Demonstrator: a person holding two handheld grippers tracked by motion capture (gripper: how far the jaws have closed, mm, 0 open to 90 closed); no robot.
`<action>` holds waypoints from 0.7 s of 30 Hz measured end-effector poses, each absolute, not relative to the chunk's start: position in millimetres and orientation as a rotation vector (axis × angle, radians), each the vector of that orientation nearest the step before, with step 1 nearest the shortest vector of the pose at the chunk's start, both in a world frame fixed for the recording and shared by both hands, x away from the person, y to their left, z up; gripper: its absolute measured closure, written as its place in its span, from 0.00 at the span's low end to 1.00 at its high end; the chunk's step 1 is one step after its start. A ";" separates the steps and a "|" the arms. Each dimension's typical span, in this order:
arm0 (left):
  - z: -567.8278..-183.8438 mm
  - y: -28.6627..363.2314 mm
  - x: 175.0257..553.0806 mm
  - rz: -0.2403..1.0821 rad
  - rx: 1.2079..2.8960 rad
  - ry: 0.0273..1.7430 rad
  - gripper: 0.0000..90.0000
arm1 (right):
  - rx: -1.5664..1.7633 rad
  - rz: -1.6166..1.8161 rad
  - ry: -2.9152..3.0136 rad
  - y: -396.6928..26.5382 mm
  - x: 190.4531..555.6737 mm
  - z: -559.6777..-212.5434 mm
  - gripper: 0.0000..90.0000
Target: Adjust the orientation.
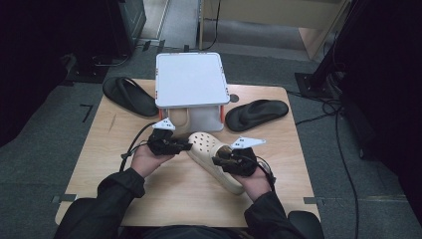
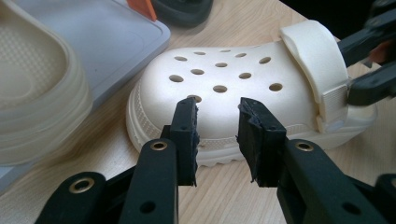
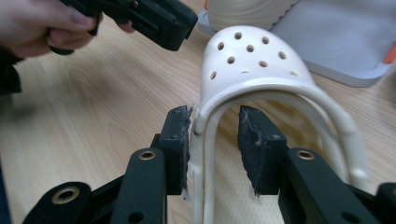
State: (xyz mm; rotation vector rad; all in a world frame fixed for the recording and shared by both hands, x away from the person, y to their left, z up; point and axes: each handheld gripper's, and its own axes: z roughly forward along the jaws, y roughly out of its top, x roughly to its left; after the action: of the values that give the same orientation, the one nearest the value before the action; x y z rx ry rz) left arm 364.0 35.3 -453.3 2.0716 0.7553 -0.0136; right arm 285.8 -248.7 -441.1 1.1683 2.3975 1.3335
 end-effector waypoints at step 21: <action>-475.3 20.2 360.6 -0.035 2.113 0.770 0.84 | 1.266 1.217 2.298 -293.4 336.3 -455.1 0.86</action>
State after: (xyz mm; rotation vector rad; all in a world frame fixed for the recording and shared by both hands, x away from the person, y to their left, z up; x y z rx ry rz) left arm 360.6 20.2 -475.3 2.1130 0.7703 -0.0353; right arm 336.3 -293.4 -455.1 1.2657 2.2980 1.2174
